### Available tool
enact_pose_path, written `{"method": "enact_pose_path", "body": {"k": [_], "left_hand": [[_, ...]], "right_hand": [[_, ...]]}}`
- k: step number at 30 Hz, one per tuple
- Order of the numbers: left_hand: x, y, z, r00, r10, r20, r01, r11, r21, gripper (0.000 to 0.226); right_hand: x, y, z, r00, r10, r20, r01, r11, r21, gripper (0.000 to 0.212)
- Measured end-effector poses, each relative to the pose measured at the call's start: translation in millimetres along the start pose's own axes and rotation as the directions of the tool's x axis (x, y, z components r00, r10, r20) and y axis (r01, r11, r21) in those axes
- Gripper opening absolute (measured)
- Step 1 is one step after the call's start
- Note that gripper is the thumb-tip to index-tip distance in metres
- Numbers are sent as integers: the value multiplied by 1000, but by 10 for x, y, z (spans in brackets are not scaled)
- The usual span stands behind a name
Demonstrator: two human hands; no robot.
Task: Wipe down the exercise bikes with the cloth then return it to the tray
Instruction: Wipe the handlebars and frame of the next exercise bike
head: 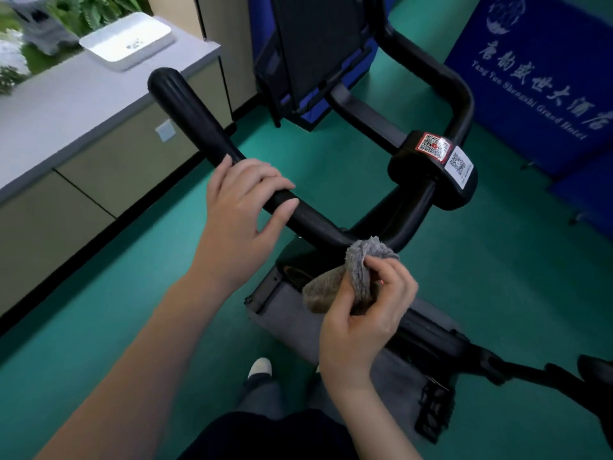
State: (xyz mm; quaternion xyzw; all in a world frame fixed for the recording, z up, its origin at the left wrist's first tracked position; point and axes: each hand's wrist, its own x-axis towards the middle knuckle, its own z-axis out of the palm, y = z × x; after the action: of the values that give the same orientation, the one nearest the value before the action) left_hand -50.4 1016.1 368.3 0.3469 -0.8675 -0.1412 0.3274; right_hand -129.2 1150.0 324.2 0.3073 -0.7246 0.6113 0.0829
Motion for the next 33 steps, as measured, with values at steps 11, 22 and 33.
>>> {"method": "enact_pose_path", "body": {"k": [11,22,33], "left_hand": [[53,-157,-115,989,110,94,-114,993,38,26],[54,-230,-151,979,176,100,-180,983,36,27],[60,-268,-162,971,208,114,-215,975,53,28]], "right_hand": [[-272,-246,533,978,75,-197,-64,996,64,38],[-286,-240,208,932,178,-316,-163,984,73,29],[-399,-291,445,623,767,155,-770,566,293,15]]}}
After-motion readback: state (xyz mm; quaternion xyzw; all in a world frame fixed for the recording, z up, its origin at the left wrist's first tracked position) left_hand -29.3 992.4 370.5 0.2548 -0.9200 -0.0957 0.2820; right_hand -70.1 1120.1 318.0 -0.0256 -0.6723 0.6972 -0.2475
